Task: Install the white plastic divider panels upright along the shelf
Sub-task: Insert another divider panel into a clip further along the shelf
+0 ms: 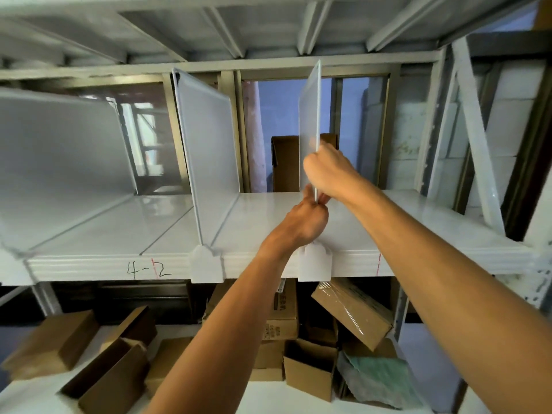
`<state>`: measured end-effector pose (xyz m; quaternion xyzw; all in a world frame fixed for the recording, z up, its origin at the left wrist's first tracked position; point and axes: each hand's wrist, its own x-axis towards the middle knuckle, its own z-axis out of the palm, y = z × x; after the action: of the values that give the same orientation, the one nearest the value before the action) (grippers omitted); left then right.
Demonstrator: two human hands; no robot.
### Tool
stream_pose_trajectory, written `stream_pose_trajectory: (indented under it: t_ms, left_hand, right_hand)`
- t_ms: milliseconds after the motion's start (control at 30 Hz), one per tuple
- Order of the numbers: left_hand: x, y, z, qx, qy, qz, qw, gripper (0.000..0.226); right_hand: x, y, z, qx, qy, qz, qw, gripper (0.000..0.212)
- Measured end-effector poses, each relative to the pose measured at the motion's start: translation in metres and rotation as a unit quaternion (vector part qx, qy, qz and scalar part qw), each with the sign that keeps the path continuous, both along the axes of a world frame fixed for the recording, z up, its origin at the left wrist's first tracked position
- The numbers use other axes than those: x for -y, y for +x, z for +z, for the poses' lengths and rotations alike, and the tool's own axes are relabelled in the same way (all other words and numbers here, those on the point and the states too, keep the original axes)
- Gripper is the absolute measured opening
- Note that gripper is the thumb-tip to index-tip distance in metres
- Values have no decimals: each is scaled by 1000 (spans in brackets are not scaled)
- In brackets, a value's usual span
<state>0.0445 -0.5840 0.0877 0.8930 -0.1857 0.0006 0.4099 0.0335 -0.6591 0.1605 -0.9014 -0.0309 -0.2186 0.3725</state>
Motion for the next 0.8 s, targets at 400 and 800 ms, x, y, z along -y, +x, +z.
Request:
stream_pose_trajectory:
  t_ms: [400, 800]
  left_hand:
    - [-2, -3, 3, -22, -42, -3, 999, 84]
    - [-6, -34, -23, 59, 31, 30, 997, 41]
  right_hand:
    - [0, -9, 5, -42, 9, 19, 999, 45]
    - [13, -26, -48, -116, -70, 35, 990, 29]
